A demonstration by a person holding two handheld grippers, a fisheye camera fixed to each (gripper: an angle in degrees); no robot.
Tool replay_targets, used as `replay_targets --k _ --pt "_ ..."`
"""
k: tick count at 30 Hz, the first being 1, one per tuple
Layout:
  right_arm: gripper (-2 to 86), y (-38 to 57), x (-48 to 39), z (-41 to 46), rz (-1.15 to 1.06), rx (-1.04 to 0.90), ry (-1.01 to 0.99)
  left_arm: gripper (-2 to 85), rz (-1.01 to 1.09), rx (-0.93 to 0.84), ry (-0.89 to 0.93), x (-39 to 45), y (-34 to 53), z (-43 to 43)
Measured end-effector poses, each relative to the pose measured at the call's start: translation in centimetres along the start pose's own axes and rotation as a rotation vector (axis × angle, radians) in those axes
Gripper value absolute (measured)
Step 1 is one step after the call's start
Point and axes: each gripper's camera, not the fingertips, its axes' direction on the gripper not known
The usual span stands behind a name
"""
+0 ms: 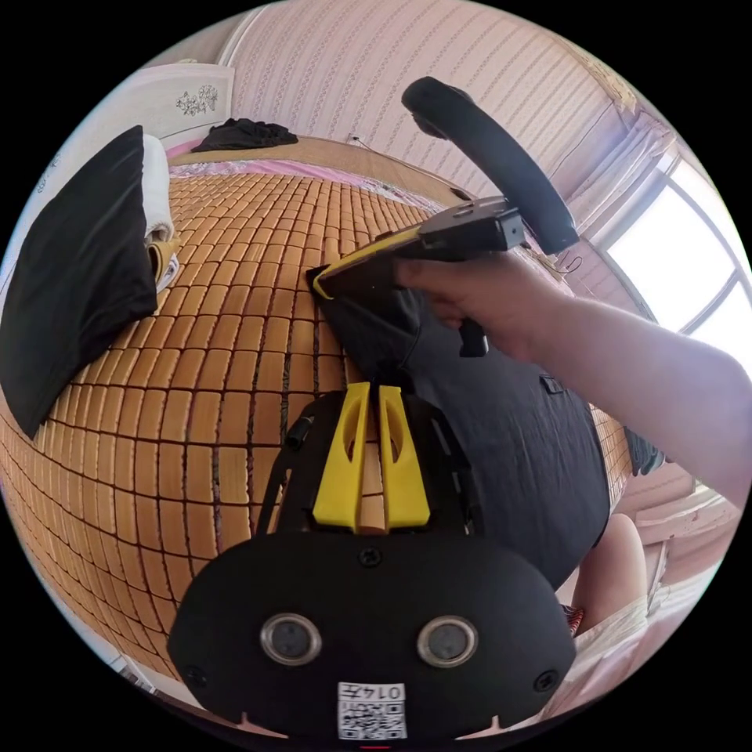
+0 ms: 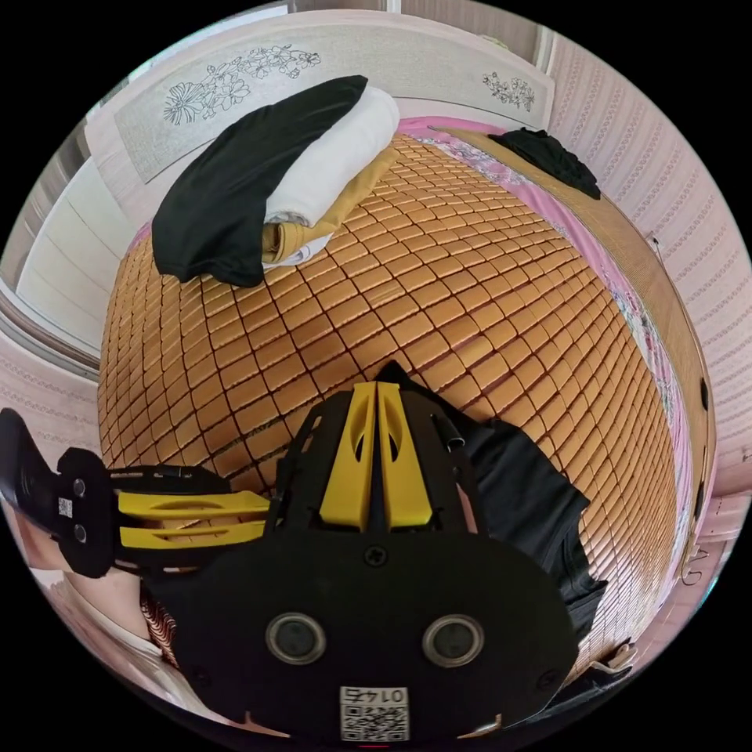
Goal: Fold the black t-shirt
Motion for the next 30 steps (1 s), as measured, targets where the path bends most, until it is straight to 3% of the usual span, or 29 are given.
replay_targets --k 6,11,13,18,23,30 --pt "-0.9 4.7 2.2 -1.7 0.024 0.11 -0.095 -0.5 -0.003 -0.016 -0.01 1.8 0.5 1.9" --pt "-0.7 17.7 6.5 -10.9 0.214 0.425 0.012 -0.7 -0.004 0.053 -0.031 2.5 2.2 0.4" --pt "-0.3 24.2 7.8 -13.0 0.284 0.439 0.067 -0.8 0.003 0.062 -0.048 2.9 3.0 -0.3" --pt "1.4 42.8 11.1 -14.8 0.549 0.252 0.24 -0.9 0.093 0.032 -0.031 6.9 3.2 0.0" --pt "3.6 57.8 14.3 -15.6 0.814 0.195 0.221 -0.8 0.338 -0.04 0.005 18.7 0.3 5.1" --pt "5.7 64.5 16.8 -15.8 0.866 0.313 0.195 1.6 0.603 -0.131 0.146 35.3 -5.0 14.8"
